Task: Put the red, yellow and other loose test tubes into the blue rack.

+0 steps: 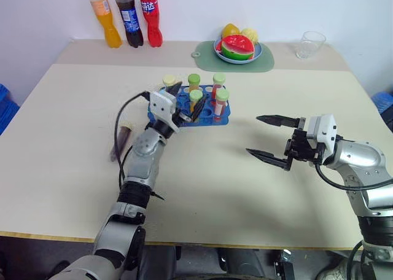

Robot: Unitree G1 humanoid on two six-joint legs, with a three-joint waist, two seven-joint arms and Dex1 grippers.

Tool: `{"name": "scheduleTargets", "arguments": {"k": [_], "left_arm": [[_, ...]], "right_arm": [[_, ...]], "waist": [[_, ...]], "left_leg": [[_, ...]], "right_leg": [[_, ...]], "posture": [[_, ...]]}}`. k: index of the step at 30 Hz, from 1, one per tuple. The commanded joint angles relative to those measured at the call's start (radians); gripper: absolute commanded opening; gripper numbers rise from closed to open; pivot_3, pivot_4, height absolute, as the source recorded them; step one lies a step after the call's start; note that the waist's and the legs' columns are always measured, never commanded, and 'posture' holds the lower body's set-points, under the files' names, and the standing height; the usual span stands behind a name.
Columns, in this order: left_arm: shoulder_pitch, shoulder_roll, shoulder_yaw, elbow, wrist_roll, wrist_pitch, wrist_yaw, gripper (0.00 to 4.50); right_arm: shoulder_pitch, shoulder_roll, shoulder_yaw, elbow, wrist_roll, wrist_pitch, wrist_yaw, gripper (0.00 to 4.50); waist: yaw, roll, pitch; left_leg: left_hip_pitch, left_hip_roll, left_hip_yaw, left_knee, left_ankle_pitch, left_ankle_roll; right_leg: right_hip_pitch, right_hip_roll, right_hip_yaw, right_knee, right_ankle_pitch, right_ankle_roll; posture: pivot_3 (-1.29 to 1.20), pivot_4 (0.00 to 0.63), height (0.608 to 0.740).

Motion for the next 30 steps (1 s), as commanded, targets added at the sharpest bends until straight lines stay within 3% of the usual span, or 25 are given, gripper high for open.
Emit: {"name": "scheduleTargets", "arguments": {"k": [1,5,8,10,14,19,24,30], "left_arm": [[-0.023,0.073,0.107,-0.216,-0.11,0.384,0.149,4.3],[-0.121,0.205,0.254,-0.343,-0.267,1.022,0.331,4.3],[-0.25,0.253,0.366,-0.351,-0.296,1.479,0.401,4.3],[-0.312,0.291,0.389,-0.308,-0.326,1.626,0.435,4.3],[-0.366,0.495,0.244,-0.089,-0.497,1.643,0.493,4.3],[-0.461,0.656,0.013,0.172,-0.644,1.643,0.534,4.3],[-0.524,0.684,-0.133,0.322,-0.691,1.643,0.551,4.3],[-0.566,0.629,-0.236,0.426,-0.674,1.643,0.53,4.3]], "right_arm": [[-0.003,0.011,0.002,-0.001,0.0,-0.026,0.003,4.5],[-0.013,0.029,0.02,0.03,-0.01,-0.05,0.011,4.5],[-0.031,0.055,0.037,0.055,-0.017,-0.067,0.011,4.5],[-0.041,0.069,0.048,0.068,-0.024,-0.078,0.011,4.5],[-0.061,0.093,0.067,0.095,-0.034,-0.098,0.011,4.5],[-0.065,0.106,0.077,0.107,-0.04,-0.114,0.009,4.5],[-0.05,0.106,0.07,0.102,-0.04,-0.124,0.002,4.5],[-0.033,0.105,0.066,0.082,-0.041,-0.122,-0.017,4.5]], "waist": [[0.0,0.0,0.0],[0.0,0.0,0.0],[-0.001,-0.001,0.001],[0.001,-0.002,0.001],[-0.007,-0.001,0.001],[-0.002,-0.001,0.001],[0.002,-0.001,0.001],[0.001,-0.001,0.001]], "left_leg": [[0.001,0.0,0.0,0.0,0.0,0.0],[0.002,0.0,-0.001,0.001,0.0,0.0],[0.001,-0.001,-0.001,0.001,0.0,0.0],[0.001,-0.002,-0.003,0.002,0.0,0.0],[0.002,-0.002,-0.003,0.0,0.001,-0.002],[0.002,-0.002,-0.004,0.0,0.002,-0.004],[0.001,-0.003,-0.004,0.0,0.002,-0.004],[0.0,-0.003,-0.003,0.0,0.002,-0.004]], "right_leg": [[0.0,0.0,0.0,0.001,0.0,0.0],[0.0,0.001,0.0,0.004,0.0,0.0],[0.0,0.001,0.0,0.004,0.0,0.0],[0.0,0.001,-0.001,0.004,0.0,0.0],[-0.001,0.001,0.0,0.005,-0.001,0.0],[-0.002,0.0,0.0,0.006,-0.001,-0.001],[-0.002,-0.001,0.0,0.005,-0.001,-0.001],[-0.002,0.0,0.0,0.005,-0.001,-0.001]], "posture": [[0.0,0.15,0.74],[0.0,0.15,0.74],[0.0,0.15,0.74],[0.0,0.15,0.74],[0.0,0.15,0.74],[0.0,0.15,0.74],[0.0,0.15,0.74],[0.0,0.15,0.74]]}}
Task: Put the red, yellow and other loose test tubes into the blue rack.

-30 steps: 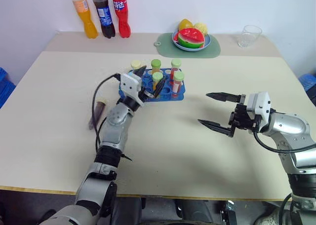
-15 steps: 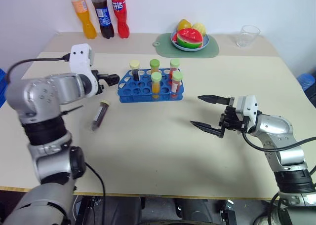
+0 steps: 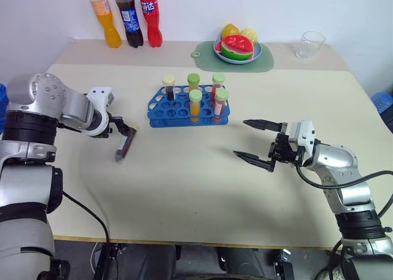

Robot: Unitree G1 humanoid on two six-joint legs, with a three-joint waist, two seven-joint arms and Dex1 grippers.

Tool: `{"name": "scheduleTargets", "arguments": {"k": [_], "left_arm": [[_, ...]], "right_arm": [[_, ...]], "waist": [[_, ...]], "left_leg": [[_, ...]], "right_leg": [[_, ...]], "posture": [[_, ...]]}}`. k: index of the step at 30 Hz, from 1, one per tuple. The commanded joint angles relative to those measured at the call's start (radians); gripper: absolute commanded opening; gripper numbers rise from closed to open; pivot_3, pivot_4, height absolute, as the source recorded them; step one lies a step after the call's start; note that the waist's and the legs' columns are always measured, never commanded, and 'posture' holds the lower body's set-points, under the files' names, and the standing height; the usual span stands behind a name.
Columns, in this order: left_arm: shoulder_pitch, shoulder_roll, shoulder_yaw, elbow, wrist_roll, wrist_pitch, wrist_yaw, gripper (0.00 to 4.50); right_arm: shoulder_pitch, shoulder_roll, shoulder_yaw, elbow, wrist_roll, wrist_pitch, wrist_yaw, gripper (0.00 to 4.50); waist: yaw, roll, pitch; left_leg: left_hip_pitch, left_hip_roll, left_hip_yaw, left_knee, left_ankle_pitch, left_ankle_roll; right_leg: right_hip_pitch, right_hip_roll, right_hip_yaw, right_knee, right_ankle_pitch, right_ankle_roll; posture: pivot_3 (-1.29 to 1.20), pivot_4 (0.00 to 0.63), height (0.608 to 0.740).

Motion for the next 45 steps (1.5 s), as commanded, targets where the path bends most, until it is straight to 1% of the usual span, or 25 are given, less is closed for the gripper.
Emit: {"name": "scheduleTargets", "arguments": {"k": [1,2,5,6,8,9,10,11,14,17,18,19,20,21,22,25,26,27,29,31,35,38,40,43,45], "left_arm": [[-0.046,-0.014,-0.054,0.039,0.02,0.008,-0.021,4.3],[-0.045,-0.023,-0.059,0.046,0.036,0.008,-0.023,4.3],[-0.04,-0.041,-0.063,0.048,0.094,0.008,-0.028,3.57],[-0.04,-0.043,-0.068,0.047,0.102,0.008,-0.035,2.98],[-0.032,-0.048,-0.064,0.042,0.123,0.008,-0.043,2.17],[-0.029,-0.051,-0.06,0.045,0.13,0.008,-0.048,1.55],[-0.018,-0.05,-0.055,0.035,0.144,0.008,-0.05,1.1],[0.001,-0.042,-0.054,0.011,0.149,0.008,-0.051,0.81],[0.051,-0.014,-0.04,-0.072,0.135,0.008,-0.056,0.81],[0.153,-0.009,0.143,-0.315,0.094,-0.011,-0.126,0.81],[0.236,-0.001,0.208,-0.454,0.127,-0.167,-0.166,0.81],[0.327,-0.006,0.277,-0.583,0.161,-0.36,-0.24,0.81],[0.406,-0.019,0.352,-0.678,0.154,-0.496,-0.34,0.81],[0.459,-0.031,0.397,-0.734,0.149,-0.585,-0.411,0.81],[0.495,-0.041,0.433,-0.758,0.114,-0.605,-0.478,0.81],[0.561,-0.059,0.433,-0.812,0.185,-0.788,-0.6,0.81],[0.573,-0.069,0.412,-0.82,0.262,-0.894,-0.61,0.81],[0.583,-0.084,0.38,-0.817,0.349,-1.012,-0.615,0.81],[0.59,-0.178,0.33,-0.76,0.528,-1.278,-0.553,0.81],[0.596,-0.259,0.3,-0.692,0.615,-1.423,-0.54,0.81],[0.6,-0.382,0.207,-0.508,0.797,-1.683,-0.509,0.81],[0.582,-0.46,0.161,-0.373,0.886,-1.832,-0.478,0.81],[0.565,-0.518,0.148,-0.27,0.915,-1.911,-0.452,0.81],[0.534,-0.561,0.132,-0.12,0.99,-2.024,-0.402,0.81],[0.519,-0.584,0.127,-0.043,1.005,-2.07,-0.394,0.81]], "right_arm": [[0.005,0.0,-0.02,-0.042,0.008,-0.014,-0.015,4.5],[0.007,0.0,-0.02,-0.046,0.008,-0.013,-0.018,4.5],[0.018,-0.003,-0.024,-0.055,0.011,-0.013,-0.023,4.5],[0.023,-0.004,-0.026,-0.058,0.012,-0.013,-0.024,4.5],[0.032,-0.006,-0.028,-0.061,0.012,-0.014,-0.026,4.5],[0.036,-0.006,-0.029,-0.062,0.012,-0.014,-0.027,4.5],[0.038,-0.005,-0.029,-0.062,0.011,-0.014,-0.028,4.5],[0.038,-0.004,-0.028,-0.059,0.009,-0.014,-0.029,4.5],[0.038,-0.003,-0.025,-0.053,0.007,-0.017,-0.028,4.5],[0.027,-0.003,-0.022,-0.035,0.004,-0.019,-0.025,4.5],[0.022,-0.003,-0.021,-0.029,0.003,-0.02,-0.024,4.5],[0.019,-0.002,-0.021,-0.024,0.002,-0.02,-0.023,4.5],[0.017,-0.002,-0.02,-0.021,0.002,-0.021,-0.022,4.5],[0.015,-0.002,-0.02,-0.017,0.002,-0.022,-0.02,4.5],[0.013,-0.003,-0.022,-0.012,0.002,-0.024,-0.017,4.5],[0.006,-0.011,-0.023,0.001,0.001,-0.026,-0.002,4.5],[0.002,-0.015,-0.023,0.005,-0.002,-0.027,0.002,4.5],[-0.004,-0.021,-0.027,0.009,0.0,-0.023,0.008,4.5],[-0.019,-0.041,-0.038,0.018,0.0,-0.015,0.017,4.5],[-0.023,-0.058,-0.047,0.02,0.004,-0.009,0.023,4.5],[-0.014,-0.093,-0.072,0.0,0.019,0.013,0.028,4.5],[-0.006,-0.109,-0.09,-0.009,0.021,0.025,0.028,4.5],[-0.003,-0.122,-0.105,-0.022,0.027,0.037,0.025,4.5],[0.001,-0.136,-0.12,-0.035,0.031,0.046,0.022,4.5],[0.007,-0.139,-0.125,-0.047,0.031,0.053,0.017,4.5]], "waist": [[0.0,0.0,0.0],[-0.002,0.0,0.0],[-0.006,0.0,0.0],[-0.006,0.0,0.0],[-0.005,0.0,0.0],[-0.004,0.0,0.0],[-0.004,0.0,0.0],[-0.004,0.0,0.0],[-0.006,0.0,0.0],[-0.01,0.0,0.0],[-0.007,0.0,0.0],[-0.008,0.001,0.0],[-0.007,0.001,0.0],[-0.002,0.0,0.0],[0.001,-0.001,0.0],[0.009,-0.001,0.0],[0.009,0.0,0.0],[0.008,0.0,0.0],[0.009,0.0,0.0],[0.008,-0.001,0.0],[0.004,0.0,-0.001],[0.005,-0.001,0.0],[0.006,0.0,-0.001],[0.005,-0.001,-0.001],[0.003,-0.001,-0.001]], "left_leg": [[0.0,0.0,0.0,0.0,0.0,0.0],[0.0,0.0,0.0,0.0,0.0,0.0],[0.0,0.0,0.001,0.0,0.0,0.0],[0.0,0.0,0.001,0.0,0.0,0.0],[0.0,0.0,0.001,0.0,0.0,0.0],[0.0,0.0,0.001,0.0,0.0,0.0],[0.0,0.0,0.002,0.0,0.0,0.0],[0.0,0.0,0.002,0.0,0.0,0.0],[0.0,0.0,0.001,0.0,0.0,0.0],[0.0,0.001,0.002,0.0,0.0,0.0],[0.0,0.001,0.002,0.0,0.0,0.0],[0.0,0.002,0.002,0.0,0.0,0.0],[0.0,0.004,0.002,0.0,0.0,0.0],[0.0,0.005,0.004,0.0,0.004,-0.007],[-0.001,0.005,0.004,0.0,0.004,-0.008],[-0.002,0.004,0.006,0.0,0.003,-0.006],[-0.001,0.003,0.005,0.0,0.001,-0.002],[-0.001,0.002,0.006,0.0,0.001,-0.001],[0.0,0.001,0.006,0.0,0.0,-0.001],[0.0,0.0,0.006,0.0,0.0,-0.001],[0.0,0.001,0.007,0.0,-0.001,0.002],[-0.001,0.001,0.007,0.0,-0.001,0.002],[-0.001,0.001,0.007,0.001,-0.001,0.002],[-0.001,0.0,0.007,0.001,-0.001,0.003],[-0.001,0.001,0.007,0.001,-0.001,0.003]], "right_leg": [[0.0,0.0,0.0,0.0,0.0,0.0],[0.0,0.0,0.0,0.0,0.0,0.0],[0.0,0.0,0.0,0.0,0.0,0.0],[0.0,0.0,0.0,0.0,0.0,0.0],[0.0,0.0,0.0,0.0,0.0,0.0],[0.0,0.001,0.0,0.0,0.0,0.0],[0.0,0.0,0.0,0.0,0.0,0.0],[0.0,0.0,0.0,0.0,0.0,0.0],[0.0,0.0,0.001,0.0,0.0,0.0],[-0.001,0.0,0.001,0.001,0.0,0.0],[-0.001,0.0,0.001,0.001,0.0,0.0],[-0.001,0.0,0.001,0.001,0.0,0.0],[-0.002,-0.001,0.002,0.001,0.0,0.0],[-0.002,-0.002,0.002,0.0,0.0,0.0],[-0.002,-0.002,0.002,0.0,0.0,-0.001],[-0.001,-0.002,0.001,-0.002,0.001,-0.001],[0.0,-0.002,0.0,-0.003,0.001,-0.001],[0.0,-0.002,0.001,-0.003,0.001,-0.001],[0.001,-0.002,0.001,-0.003,0.001,-0.001],[0.002,-0.002,0.001,-0.004,0.001,-0.001],[0.001,-0.001,0.001,-0.004,0.001,-0.001],[0.001,-0.001,0.001,-0.004,0.001,-0.001],[0.001,-0.001,0.001,-0.004,0.001,-0.001],[0.001,-0.001,0.001,-0.004,0.001,0.0],[0.001,-0.001,0.001,-0.004,0.001,0.0]], "posture": [[0.0,0.15,0.74],[0.0,0.15,0.74],[0.0,0.15,0.74],[0.0,0.15,0.74],[0.0,0.15,0.74],[0.0,0.15,0.74],[0.0,0.15,0.74],[0.0,0.15,0.74],[0.0,0.15,0.74],[0.0,0.15,0.74],[0.0,0.15,0.74],[0.0,0.15,0.74],[0.0,0.15,0.74],[0.0,0.15,0.74],[0.0,0.15,0.74],[0.0,0.15,0.74],[0.0,0.15,0.74],[0.0,0.15,0.74],[0.0,0.15,0.74],[0.0,0.15,0.74],[0.0,0.15,0.74],[0.0,0.15,0.74],[0.0,0.15,0.74],[0.0,0.15,0.74],[0.0,0.15,0.74]]}}
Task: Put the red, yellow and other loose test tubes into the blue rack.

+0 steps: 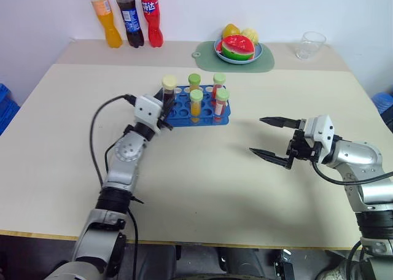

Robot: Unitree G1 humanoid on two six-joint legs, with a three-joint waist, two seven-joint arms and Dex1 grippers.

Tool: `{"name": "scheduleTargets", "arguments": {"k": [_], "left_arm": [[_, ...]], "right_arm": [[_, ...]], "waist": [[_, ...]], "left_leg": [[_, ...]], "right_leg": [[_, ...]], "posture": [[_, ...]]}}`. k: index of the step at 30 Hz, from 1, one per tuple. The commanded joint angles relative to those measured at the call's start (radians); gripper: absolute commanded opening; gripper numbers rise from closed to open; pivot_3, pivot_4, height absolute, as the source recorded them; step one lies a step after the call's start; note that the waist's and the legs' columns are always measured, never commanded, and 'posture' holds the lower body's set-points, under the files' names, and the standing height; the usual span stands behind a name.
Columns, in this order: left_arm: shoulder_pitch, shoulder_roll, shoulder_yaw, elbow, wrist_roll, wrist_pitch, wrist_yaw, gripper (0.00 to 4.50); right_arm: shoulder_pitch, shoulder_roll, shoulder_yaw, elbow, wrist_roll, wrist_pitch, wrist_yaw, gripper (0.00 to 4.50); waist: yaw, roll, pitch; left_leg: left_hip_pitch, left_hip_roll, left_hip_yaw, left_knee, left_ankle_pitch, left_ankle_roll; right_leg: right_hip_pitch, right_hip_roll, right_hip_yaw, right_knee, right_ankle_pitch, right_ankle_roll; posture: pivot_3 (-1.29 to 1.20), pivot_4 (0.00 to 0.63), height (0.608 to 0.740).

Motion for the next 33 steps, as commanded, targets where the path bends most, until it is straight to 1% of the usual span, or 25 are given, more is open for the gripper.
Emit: {"name": "scheduleTargets", "arguments": {"k": [1,5,10,11,12,13,17,18,21,24,25,28,30,33], "left_arm": [[-0.032,-0.015,-0.006,0.095,0.046,-0.103,0.025,0.81],[-0.038,-0.048,0.008,0.141,0.012,-0.119,-0.003,0.81],[-0.027,-0.08,0.054,0.16,-0.082,-0.085,-0.067,0.81],[-0.023,-0.084,0.067,0.161,-0.112,-0.07,-0.094,1.28],[-0.022,-0.09,0.086,0.166,-0.133,-0.053,-0.092,1.8],[-0.021,-0.093,0.099,0.17,-0.147,-0.035,-0.092,2.22],[-0.015,-0.086,0.111,0.169,-0.142,-0.026,-0.097,4.29],[-0.009,-0.084,0.111,0.154,-0.136,-0.027,-0.092,4.46],[0.014,-0.07,0.11,0.078,-0.138,0.004,-0.095,4.46],[0.058,-0.04,0.095,-0.069,-0.177,0.1,-0.153,4.46],[0.082,-0.016,0.089,-0.128,-0.17,0.129,-0.163,4.46],[0.199,0.079,0.091,-0.337,-0.201,0.294,-0.217,4.46],[0.291,0.164,0.102,-0.447,-0.226,0.356,-0.284,4.46],[0.419,0.281,0.169,-0.574,-0.32,0.44,-0.373,4.46]], "right_arm": [[0.003,-0.02,-0.035,-0.061,0.022,0.01,-0.012,4.5],[0.009,-0.021,-0.04,-0.084,0.024,0.024,-0.024,4.5],[0.012,-0.019,-0.038,-0.092,0.023,0.029,-0.034,4.5],[0.011,-0.017,-0.035,-0.092,0.022,0.029,-0.036,4.5],[0.012,-0.014,-0.033,-0.092,0.022,0.028,-0.039,4.5],[0.012,-0.012,-0.031,-0.091,0.021,0.027,-0.04,4.5],[0.01,-0.006,-0.025,-0.079,0.019,0.02,-0.041,4.5],[0.01,-0.004,-0.023,-0.075,0.018,0.017,-0.041,4.5],[0.005,0.004,-0.021,-0.067,0.017,0.014,-0.042,4.5],[0.008,0.013,-0.019,-0.063,0.016,0.009,-0.044,4.5],[0.012,0.018,-0.019,-0.062,0.014,0.006,-0.046,4.5],[0.052,0.032,-0.024,-0.062,0.003,-0.006,-0.065,4.5],[0.103,0.035,-0.034,-0.07,-0.011,-0.012,-0.09,4.5],[0.189,0.044,-0.075,-0.106,-0.004,0.017,-0.151,4.5]], "waist": [[0.0,0.0,0.0],[0.003,0.001,-0.001],[0.004,0.001,-0.001],[0.004,0.001,-0.001],[0.003,0.001,-0.001],[0.002,0.001,-0.001],[-0.001,0.001,-0.001],[-0.001,0.001,-0.001],[-0.001,0.001,-0.001],[-0.002,0.001,-0.001],[-0.001,0.001,-0.001],[-0.006,0.001,-0.001],[-0.004,0.001,-0.001],[-0.003,0.002,-0.001]], "left_leg": [[0.0,0.0,0.0,0.0,0.0,0.0],[0.001,0.0,0.0,0.001,0.0,0.0],[0.001,0.0,-0.001,0.001,0.0,0.0],[0.001,0.0,-0.001,0.001,0.0,0.0],[0.001,0.0,-0.001,0.001,0.0,0.001],[0.001,0.0,-0.001,0.001,0.0,0.001],[0.001,0.0,-0.001,0.001,0.0,0.001],[0.001,0.0,-0.001,0.001,0.0,0.001],[0.001,0.0,-0.001,0.001,0.0,0.001],[0.001,0.001,-0.001,0.001,0.0,0.001],[0.001,0.001,-0.001,0.001,0.0,0.001],[0.002,0.002,-0.001,0.0,0.0,0.001],[0.003,0.003,-0.002,-0.001,-0.001,0.001],[0.003,0.005,-0.002,-0.001,-0.001,0.001]], "right_leg": [[0.0,0.0,0.0,0.0,0.0,0.0],[0.0,0.0,0.0,0.002,0.0,0.0],[0.002,0.0,0.0,0.001,0.0,0.0],[0.002,0.0,0.0,0.001,0.0,0.0],[0.002,0.0,0.0,0.001,0.0,0.0],[0.002,0.0,0.0,0.001,0.0,0.0],[0.001,0.001,0.0,0.001,0.0,0.0],[0.001,0.001,0.0,0.002,0.0,0.0],[0.001,0.001,0.0,0.002,0.0,0.0],[0.001,0.001,0.0,0.001,0.0,0.0],[0.001,0.001,0.0,0.001,0.0,0.0],[0.001,0.001,0.0,0.001,0.0,0.0],[0.001,0.001,0.001,0.001,0.0,0.0],[0.001,0.001,0.001,0.002,0.0,0.0]], "posture": [[0.0,0.15,0.74],[0.0,0.15,0.74],[0.0,0.15,0.74],[0.0,0.15,0.74],[0.0,0.15,0.74],[0.0,0.15,0.74],[0.0,0.15,0.74],[0.0,0.15,0.74],[0.0,0.15,0.74],[0.0,0.15,0.74],[0.0,0.15,0.74],[0.0,0.15,0.74],[0.0,0.15,0.74],[0.0,0.15,0.74]]}}
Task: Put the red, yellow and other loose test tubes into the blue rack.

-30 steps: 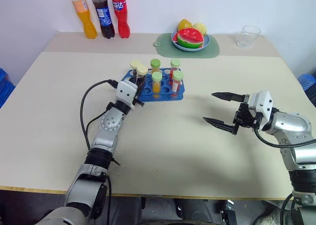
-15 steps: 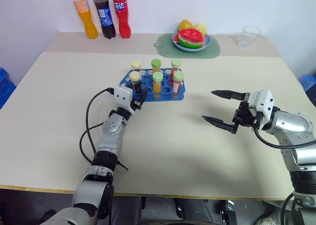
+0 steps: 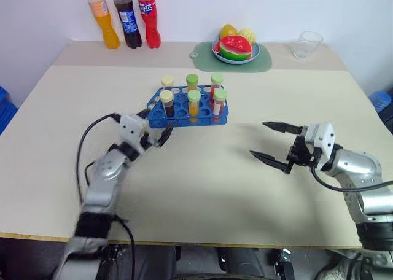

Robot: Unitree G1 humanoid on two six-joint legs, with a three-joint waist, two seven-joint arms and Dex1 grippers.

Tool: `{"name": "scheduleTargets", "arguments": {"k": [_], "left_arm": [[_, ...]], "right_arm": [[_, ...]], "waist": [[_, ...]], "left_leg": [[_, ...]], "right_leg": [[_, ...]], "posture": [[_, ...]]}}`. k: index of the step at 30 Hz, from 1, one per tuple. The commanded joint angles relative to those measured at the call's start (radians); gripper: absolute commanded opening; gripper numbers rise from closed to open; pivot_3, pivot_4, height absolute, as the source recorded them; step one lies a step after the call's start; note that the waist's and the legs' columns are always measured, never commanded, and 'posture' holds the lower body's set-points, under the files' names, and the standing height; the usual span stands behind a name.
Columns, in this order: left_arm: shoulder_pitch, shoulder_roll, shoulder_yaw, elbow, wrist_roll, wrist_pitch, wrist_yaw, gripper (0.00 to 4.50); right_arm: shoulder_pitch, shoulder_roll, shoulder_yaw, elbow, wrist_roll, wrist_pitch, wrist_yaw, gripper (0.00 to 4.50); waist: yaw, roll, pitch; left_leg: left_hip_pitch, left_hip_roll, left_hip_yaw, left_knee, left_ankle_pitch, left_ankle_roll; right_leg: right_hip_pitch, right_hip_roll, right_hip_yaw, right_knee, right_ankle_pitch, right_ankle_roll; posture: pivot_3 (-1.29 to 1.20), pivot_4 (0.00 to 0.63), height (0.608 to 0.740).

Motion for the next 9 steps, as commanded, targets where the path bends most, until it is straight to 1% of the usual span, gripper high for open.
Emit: {"name": "scheduleTargets", "arguments": {"k": [1,5,9], "left_arm": [[0.093,0.097,0.09,-0.147,-0.093,0.078,-0.089,4.46],[0.207,0.206,0.204,-0.261,-0.189,0.171,-0.151,4.46],[0.274,0.259,0.27,-0.308,-0.234,0.222,-0.186,4.46]], "right_arm": [[0.064,0.009,-0.076,-0.069,0.013,0.021,-0.075,4.5],[0.16,0.029,-0.149,-0.138,0.041,0.081,-0.167,4.5],[0.231,0.048,-0.193,-0.197,0.058,0.114,-0.219,4.5]], "waist": [[0.001,0.0,0.0],[0.003,0.0,0.0],[0.002,0.0,0.0]], "left_leg": [[0.0,0.0,0.0,0.0,0.0,0.0],[0.001,0.0,0.0,0.001,0.0,0.0],[0.001,0.0,0.001,0.0,0.0,0.0]], "right_leg": [[0.0,0.0,0.0,0.0,0.0,0.0],[0.001,-0.001,0.0,0.0,0.0,0.0],[0.002,0.0,0.0,0.0,0.0,0.0]], "posture": [[0.0,0.15,0.74],[0.0,0.15,0.74],[0.0,0.15,0.74]]}}
